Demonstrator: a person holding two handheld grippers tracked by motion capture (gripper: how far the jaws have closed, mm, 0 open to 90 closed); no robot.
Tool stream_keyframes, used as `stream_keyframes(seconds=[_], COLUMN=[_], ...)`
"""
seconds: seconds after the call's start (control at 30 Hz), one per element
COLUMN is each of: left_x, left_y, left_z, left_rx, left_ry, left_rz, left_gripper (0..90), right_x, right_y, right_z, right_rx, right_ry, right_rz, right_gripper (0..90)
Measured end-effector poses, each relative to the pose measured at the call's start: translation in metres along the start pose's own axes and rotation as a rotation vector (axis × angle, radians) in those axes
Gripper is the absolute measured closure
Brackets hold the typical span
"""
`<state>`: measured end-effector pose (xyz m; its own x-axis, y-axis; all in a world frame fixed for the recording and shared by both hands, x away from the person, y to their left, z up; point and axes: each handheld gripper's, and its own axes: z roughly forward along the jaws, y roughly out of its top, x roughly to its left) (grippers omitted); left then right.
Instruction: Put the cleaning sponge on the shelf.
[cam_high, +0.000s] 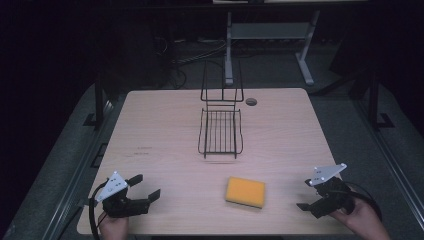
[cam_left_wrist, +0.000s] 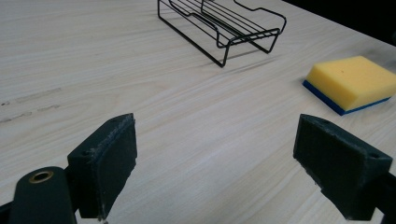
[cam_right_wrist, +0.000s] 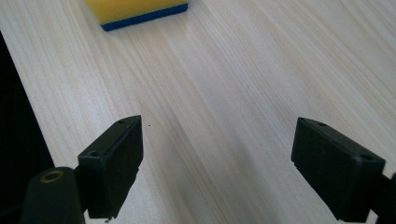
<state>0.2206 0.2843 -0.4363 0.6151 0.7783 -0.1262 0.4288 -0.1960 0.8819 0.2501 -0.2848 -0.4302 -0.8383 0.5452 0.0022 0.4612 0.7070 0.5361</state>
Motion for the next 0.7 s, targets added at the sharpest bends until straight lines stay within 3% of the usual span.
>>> stream_keyframes(seconds=[0.7], left_x=[-0.002], left_y=[0.000], left_z=[-0.001], left_rx=[-0.003], left_ry=[-0.004], left_rz=[0.012], left_gripper=[12.8], right_x=[0.011], right_y=[0.015], right_z=[0.005], right_rx=[0.026], right_ry=[0.017], right_rz=[-0.043], right_gripper=[16.0])
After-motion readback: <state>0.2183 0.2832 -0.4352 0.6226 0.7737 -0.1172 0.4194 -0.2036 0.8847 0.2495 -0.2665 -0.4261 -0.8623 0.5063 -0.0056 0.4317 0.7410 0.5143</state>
